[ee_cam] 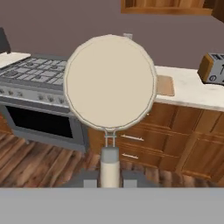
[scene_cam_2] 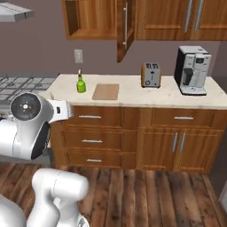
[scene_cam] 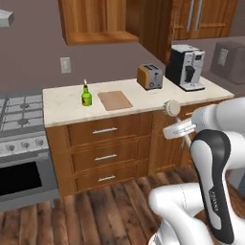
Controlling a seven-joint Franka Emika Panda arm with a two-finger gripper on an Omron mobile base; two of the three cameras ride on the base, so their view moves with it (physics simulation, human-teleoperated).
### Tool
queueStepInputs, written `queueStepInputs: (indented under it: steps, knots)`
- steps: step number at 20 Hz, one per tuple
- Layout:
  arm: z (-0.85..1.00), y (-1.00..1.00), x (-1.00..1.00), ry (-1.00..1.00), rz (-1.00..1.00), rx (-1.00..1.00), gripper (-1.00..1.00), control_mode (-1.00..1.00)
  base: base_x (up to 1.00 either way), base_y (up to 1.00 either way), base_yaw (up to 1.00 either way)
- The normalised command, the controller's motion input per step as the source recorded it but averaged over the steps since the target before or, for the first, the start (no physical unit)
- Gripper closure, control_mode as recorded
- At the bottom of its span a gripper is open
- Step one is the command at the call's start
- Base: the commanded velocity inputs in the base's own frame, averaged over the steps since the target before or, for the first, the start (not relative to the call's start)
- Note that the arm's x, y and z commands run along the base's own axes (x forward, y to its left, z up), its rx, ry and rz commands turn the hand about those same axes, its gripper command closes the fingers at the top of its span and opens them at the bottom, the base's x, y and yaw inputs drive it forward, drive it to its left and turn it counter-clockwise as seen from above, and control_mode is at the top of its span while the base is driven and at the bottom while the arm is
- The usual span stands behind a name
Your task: Grab the spray bottle from the cabinet, then place it next to the cutting board for sanitizing. Then grab the dish brush from the countertop next to the sink and place it next to the cutting board.
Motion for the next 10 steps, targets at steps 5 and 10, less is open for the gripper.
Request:
queueStepInputs:
  steps: [5, 10]
  knots:
    - [0.00, 0.00, 0.00, 0.00, 0.00, 0.00, 1.00, 1.00, 0.82, 0.06, -0.27]
    - [0.00, 0.00, 0.00, 0.00, 0.00, 0.00, 1.00, 1.00, 0.70, 0.19, -0.30]
